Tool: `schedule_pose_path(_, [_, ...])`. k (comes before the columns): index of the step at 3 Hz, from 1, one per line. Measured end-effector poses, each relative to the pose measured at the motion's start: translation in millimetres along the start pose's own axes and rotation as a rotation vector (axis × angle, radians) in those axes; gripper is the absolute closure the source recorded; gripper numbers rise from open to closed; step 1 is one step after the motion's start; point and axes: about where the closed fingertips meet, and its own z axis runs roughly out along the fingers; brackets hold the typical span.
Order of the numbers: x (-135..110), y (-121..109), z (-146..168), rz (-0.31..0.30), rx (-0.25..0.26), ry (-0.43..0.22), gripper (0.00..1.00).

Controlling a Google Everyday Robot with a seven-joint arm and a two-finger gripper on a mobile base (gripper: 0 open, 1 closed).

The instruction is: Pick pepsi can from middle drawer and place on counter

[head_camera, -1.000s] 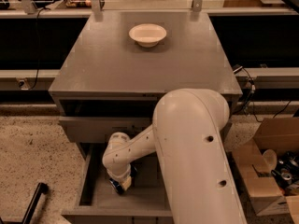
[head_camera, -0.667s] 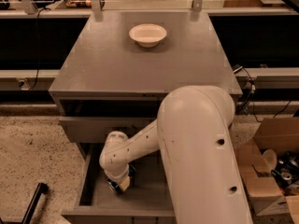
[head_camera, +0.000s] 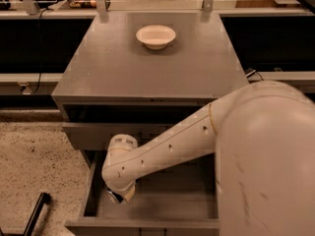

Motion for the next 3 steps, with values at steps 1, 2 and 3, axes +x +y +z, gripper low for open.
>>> schedule_pose_path(1, [-12.8, 1.2, -65.9, -0.061, 0.045, 0.042, 0.56])
schedule_pose_path(2, [-15.0, -4.3, -125.6, -0.121, 0.062, 0.086, 0.61])
schedule_pose_path(3, [-7.8, -12.6, -174.1, -0.177, 0.038, 0.102, 0.68])
